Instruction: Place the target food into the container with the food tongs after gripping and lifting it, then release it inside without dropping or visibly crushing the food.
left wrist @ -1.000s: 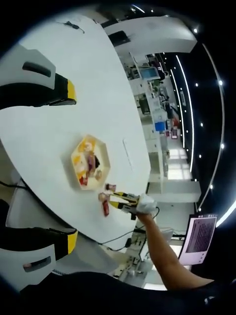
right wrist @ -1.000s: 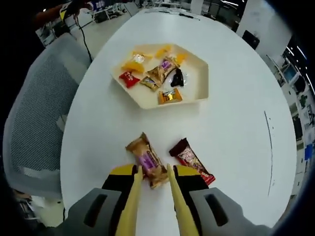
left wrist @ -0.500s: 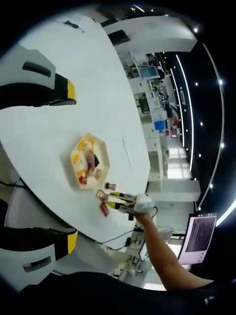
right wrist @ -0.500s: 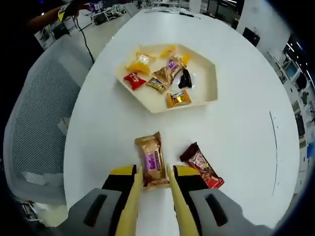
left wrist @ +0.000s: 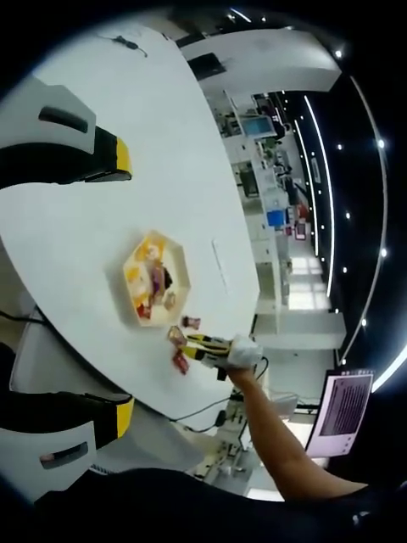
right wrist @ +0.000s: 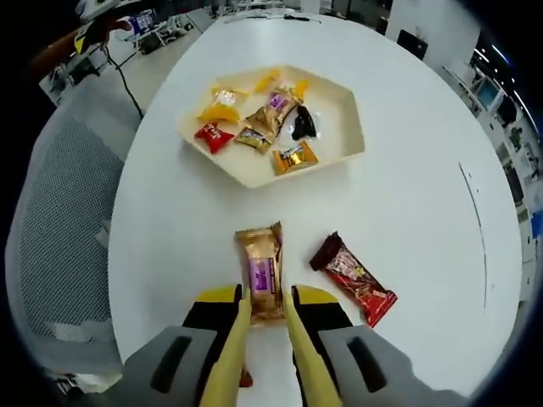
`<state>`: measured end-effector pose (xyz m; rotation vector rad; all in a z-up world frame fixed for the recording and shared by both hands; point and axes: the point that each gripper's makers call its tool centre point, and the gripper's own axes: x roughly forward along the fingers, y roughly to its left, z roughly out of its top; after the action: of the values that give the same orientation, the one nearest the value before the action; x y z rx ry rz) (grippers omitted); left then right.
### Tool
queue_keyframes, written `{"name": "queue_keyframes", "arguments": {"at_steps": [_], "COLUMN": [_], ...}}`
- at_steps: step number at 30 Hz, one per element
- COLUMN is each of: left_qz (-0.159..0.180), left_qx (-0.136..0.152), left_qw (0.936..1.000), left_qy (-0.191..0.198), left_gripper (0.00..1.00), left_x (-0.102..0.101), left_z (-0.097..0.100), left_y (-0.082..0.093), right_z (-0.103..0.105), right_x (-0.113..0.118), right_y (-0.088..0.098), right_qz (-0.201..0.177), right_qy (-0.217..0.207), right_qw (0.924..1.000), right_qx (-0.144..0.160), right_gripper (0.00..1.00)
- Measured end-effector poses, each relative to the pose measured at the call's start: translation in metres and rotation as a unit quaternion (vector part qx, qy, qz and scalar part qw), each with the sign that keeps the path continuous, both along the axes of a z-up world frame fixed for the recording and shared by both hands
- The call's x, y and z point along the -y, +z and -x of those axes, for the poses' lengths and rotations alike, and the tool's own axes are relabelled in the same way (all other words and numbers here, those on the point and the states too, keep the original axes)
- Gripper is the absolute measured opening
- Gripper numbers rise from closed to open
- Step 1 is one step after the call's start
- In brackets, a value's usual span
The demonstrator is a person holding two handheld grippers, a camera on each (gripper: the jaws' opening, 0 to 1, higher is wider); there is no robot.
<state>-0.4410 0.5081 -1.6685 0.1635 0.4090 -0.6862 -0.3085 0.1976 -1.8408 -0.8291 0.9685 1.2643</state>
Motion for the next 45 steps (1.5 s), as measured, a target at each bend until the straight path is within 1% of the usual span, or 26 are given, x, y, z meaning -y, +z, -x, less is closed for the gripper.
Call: {"name": "queue_keyframes", "arguments": {"at_steps": [1,2,4,7,9,14,15,19,27,30,33,37,39,40,45], "left_qz": [0.001,0.000,0.001,0.000,0.000,0.001,0.001,0.001,0.003,0.004,0.004,0.005,0.006,0.008,0.009], "left_qx": [0.000,0.002,0.002,0.003,0.003,0.004,0.005,0.007,0.012,0.014,0.014,0.014,0.015,0.015,0.014], "left_qw": [1.0000,1.0000,1.0000,1.0000,1.0000,1.0000,1.0000,1.0000,0.9999,0.9998,0.9998,0.9997,0.9997,0.9997,0.9997], "left_qy": [0.000,0.000,-0.001,-0.002,-0.003,-0.005,-0.005,-0.006,-0.012,-0.015,-0.017,-0.018,-0.019,-0.018,-0.019], "left_gripper": [0.99,0.99,0.99,0.99,0.99,0.99,0.99,0.99,0.99,0.99,0.99,0.99,0.99,0.99,0.99], "left_x": [0.000,0.000,0.001,0.002,0.002,0.004,0.004,0.005,0.009,0.011,0.013,0.014,0.014,0.014,0.014], "left_z": [0.000,-0.001,-0.001,-0.003,-0.003,-0.004,-0.004,-0.005,-0.008,-0.010,-0.010,-0.010,-0.011,-0.011,-0.010], "left_y": [0.001,0.001,0.002,0.001,0.001,0.002,0.003,0.004,0.007,0.008,0.009,0.009,0.009,0.010,0.009], "right_z": [0.000,0.000,-0.001,-0.004,-0.004,-0.010,-0.013,-0.023,-0.047,-0.050,-0.052,-0.053,-0.050,-0.049,-0.048], "right_x": [0.000,0.000,0.001,0.002,0.001,0.004,0.004,0.008,0.013,0.013,0.014,0.015,0.014,0.014,0.006], "right_y": [0.000,0.001,0.001,0.006,0.013,0.027,0.033,0.048,0.086,0.094,0.099,0.100,0.100,0.098,0.099], "right_qz": [-0.001,-0.005,-0.005,-0.010,-0.023,-0.036,-0.045,-0.053,-0.075,-0.082,-0.079,-0.078,-0.076,-0.070,-0.066], "right_qy": [-0.004,-0.017,-0.017,-0.030,-0.037,-0.054,-0.066,-0.081,-0.112,-0.117,-0.118,-0.119,-0.118,-0.118,-0.115], "right_qw": [1.0000,0.9998,0.9998,0.9995,0.9990,0.9978,0.9967,0.9953,0.9901,0.9887,0.9885,0.9884,0.9888,0.9893,0.9898], "right_qx": [-0.002,-0.010,-0.005,-0.005,-0.010,-0.008,-0.011,0.003,0.041,0.046,0.052,0.054,0.050,0.051,0.051], "right_gripper": [0.22,0.22,0.22,0.22,0.22,0.22,0.22,0.22,0.22,0.22,0.22,0.22,0.22,0.22,0.22]}}
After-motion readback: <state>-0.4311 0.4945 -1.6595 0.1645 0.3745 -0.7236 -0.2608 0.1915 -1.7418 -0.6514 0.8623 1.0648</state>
